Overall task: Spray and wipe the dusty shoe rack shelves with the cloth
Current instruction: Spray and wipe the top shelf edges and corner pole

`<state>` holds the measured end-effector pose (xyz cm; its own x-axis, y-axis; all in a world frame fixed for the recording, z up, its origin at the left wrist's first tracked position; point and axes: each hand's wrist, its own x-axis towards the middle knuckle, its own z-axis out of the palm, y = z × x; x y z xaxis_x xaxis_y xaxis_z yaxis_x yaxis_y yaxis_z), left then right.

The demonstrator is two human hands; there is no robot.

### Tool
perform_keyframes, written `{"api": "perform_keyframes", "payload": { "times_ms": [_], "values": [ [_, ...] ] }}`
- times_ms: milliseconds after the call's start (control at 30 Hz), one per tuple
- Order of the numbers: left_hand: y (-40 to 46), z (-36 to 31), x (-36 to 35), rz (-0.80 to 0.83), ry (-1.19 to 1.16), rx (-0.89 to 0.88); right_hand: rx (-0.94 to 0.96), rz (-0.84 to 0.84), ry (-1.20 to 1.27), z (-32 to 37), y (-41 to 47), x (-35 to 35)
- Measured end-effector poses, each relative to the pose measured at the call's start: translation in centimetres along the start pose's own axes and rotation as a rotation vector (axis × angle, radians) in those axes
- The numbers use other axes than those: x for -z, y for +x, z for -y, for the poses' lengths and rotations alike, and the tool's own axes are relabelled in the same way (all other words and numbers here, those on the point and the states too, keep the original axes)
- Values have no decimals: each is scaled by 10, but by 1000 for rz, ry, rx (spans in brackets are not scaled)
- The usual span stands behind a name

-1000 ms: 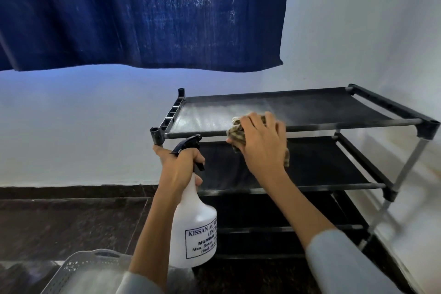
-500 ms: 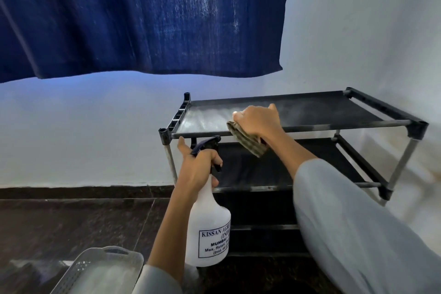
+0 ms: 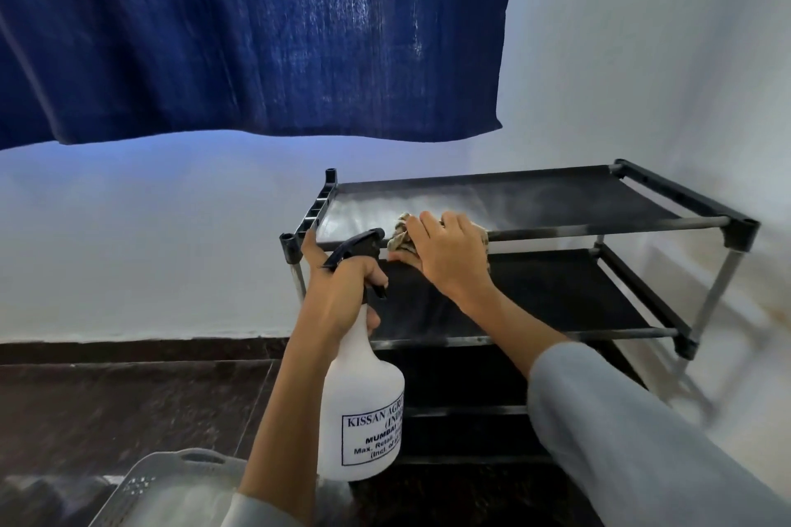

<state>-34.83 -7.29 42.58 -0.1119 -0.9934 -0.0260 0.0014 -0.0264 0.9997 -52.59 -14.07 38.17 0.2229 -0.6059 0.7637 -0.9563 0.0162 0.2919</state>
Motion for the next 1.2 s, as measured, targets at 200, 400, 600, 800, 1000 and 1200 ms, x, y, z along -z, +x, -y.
{"api": "perform_keyframes", "payload": {
  "times_ms": [200, 400, 600, 800, 1000, 1200],
  "values": [
    [0, 1, 0, 2, -34, 6, -277, 67, 147, 13, 24, 9],
    [-6, -3, -2, -16, -19, 9, -996, 96, 1046, -5, 55, 36],
    [-3, -13, -17, 16, 14, -11, -1386, -719, 1447, -97, 20, 61],
    [-9, -20, -49, 13, 28, -58, -390, -386, 566, -69, -31, 16],
    [-14, -22, -73, 13, 69, -74, -211, -166, 106, -30, -17, -5],
    [-17, -25, -74, 2, 71, -39, -392, 153, 309, -36, 15, 16]
  ]
}}
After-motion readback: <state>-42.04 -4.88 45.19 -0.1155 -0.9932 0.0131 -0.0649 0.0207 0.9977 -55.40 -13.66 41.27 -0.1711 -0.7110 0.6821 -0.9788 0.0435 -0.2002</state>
